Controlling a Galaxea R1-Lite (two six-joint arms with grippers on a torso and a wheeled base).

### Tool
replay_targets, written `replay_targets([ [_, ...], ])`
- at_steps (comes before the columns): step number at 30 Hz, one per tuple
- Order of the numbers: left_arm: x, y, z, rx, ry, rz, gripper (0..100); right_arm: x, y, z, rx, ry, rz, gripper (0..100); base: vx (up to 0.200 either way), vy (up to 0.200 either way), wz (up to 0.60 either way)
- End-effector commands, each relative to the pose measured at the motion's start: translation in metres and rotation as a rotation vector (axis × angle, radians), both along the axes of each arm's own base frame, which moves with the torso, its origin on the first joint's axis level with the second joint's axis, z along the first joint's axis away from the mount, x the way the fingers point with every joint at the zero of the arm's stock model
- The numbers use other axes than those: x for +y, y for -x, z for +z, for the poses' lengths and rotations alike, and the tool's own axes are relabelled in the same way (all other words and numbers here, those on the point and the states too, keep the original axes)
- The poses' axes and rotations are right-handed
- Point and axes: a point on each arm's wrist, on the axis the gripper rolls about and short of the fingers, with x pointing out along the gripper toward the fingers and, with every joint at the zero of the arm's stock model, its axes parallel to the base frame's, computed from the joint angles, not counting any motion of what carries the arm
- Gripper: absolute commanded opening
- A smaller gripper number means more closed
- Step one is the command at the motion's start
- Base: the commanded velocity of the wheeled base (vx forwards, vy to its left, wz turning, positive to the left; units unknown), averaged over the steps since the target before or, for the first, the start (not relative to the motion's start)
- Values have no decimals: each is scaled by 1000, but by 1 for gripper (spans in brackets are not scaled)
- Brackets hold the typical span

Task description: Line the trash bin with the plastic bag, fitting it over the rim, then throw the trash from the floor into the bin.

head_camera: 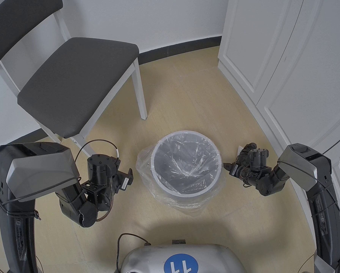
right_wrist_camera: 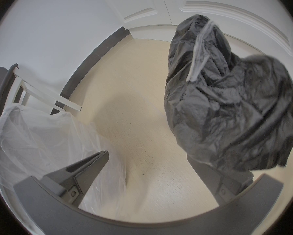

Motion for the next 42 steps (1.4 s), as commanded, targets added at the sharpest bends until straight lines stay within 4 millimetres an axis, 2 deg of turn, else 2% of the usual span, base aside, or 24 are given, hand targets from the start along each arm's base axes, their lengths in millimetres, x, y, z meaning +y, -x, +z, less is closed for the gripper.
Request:
replay_targets([
  [1, -3, -3, -1, -7, 8, -11, 100, 0, 0, -1, 2, 0, 1, 100, 0, 0, 0],
  [5, -8, -10, -10, 1, 40, -48, 100, 0, 0, -1, 2, 0, 1, 100, 0, 0, 0],
  [15, -29, -42, -43, 54, 41, -84, 100, 0, -1, -1, 10, 3, 4, 100, 0, 0, 0],
  [20, -40, -77, -54, 120, 45, -140, 100, 1, -2, 0, 76, 12, 1, 100, 0, 0, 0],
  [29, -59, -113, -71, 214, 41, -219, 100, 1, -2, 0, 72, 14, 3, 100, 0, 0, 0],
  [33, -63, -122, -76, 212, 41, -218, 100, 1, -2, 0, 70, 15, 3, 100, 0, 0, 0],
  [42, -55, -122, -74, 187, 53, -191, 100, 1, -2, 0, 70, 15, 3, 100, 0, 0, 0],
])
